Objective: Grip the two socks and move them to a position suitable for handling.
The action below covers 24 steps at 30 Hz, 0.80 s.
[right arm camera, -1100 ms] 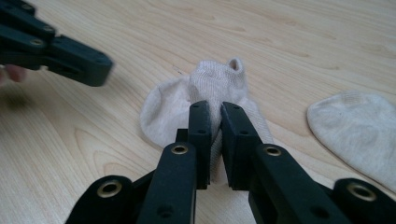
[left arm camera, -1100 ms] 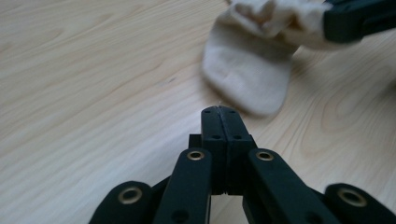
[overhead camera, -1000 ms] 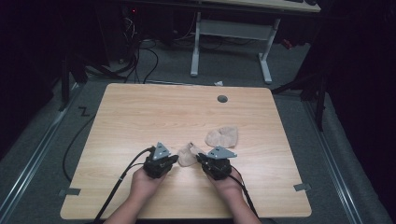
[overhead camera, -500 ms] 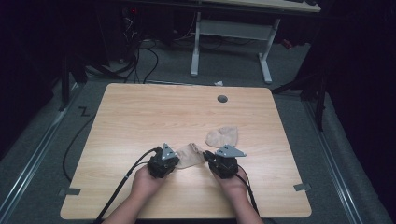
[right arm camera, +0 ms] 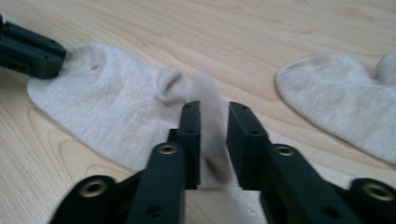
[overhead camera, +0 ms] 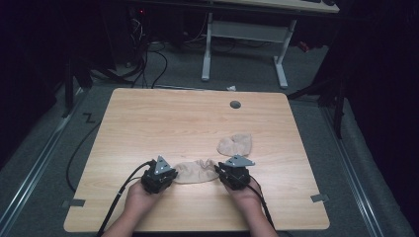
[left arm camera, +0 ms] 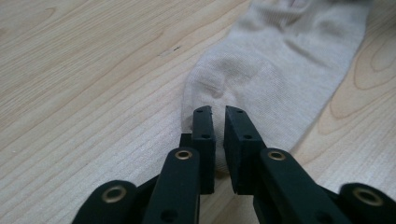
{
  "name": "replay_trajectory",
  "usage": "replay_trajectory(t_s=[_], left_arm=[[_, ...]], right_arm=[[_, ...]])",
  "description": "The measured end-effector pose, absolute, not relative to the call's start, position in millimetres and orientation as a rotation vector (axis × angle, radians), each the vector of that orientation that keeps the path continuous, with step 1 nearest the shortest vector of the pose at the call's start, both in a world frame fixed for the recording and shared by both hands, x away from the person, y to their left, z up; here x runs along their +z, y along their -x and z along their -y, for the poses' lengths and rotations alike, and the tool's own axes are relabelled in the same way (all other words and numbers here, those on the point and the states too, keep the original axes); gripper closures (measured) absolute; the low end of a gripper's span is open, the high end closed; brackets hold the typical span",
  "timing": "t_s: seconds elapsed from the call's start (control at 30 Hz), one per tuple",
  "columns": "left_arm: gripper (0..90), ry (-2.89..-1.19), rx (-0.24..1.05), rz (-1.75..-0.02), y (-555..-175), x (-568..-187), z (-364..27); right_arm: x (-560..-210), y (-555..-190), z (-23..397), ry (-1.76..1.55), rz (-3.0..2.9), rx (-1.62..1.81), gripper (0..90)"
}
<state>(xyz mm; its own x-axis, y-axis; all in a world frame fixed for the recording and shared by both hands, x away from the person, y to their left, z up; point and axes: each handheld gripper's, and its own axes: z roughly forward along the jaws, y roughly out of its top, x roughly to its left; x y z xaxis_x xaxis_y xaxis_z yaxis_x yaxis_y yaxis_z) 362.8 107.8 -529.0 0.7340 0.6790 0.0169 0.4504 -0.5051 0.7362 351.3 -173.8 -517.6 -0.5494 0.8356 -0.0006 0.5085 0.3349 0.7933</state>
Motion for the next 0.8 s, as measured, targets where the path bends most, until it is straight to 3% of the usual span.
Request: replay_trajectory(t_s=[0.23, 0.5, 0.57, 0.8], left_arm=[[78.2, -2.188, 0.405, -0.846, -363.3, -529.2, -108.6], [63.5, -2.166, 0.450, -0.859, -362.7, -526.1, -108.0], [66.7, -2.146, 0.436, -0.871, -363.8, -525.2, -108.5], [79.1, -2.163, 0.422, -0.882, -368.2, -527.4, -106.5]], right_arm=[[-513.7, -351.4, 175.9, -1.176, -2.144, 1.129, 70.3], [-513.4, -360.7, 177.1, -1.251, -2.145, 1.138, 74.5], [-513.7, -360.4, 175.2, -1.244, -2.154, 1.105, 81.7], [-517.8, -363.6, 172.2, -1.238, -2.219, 1.070, 88.9]])
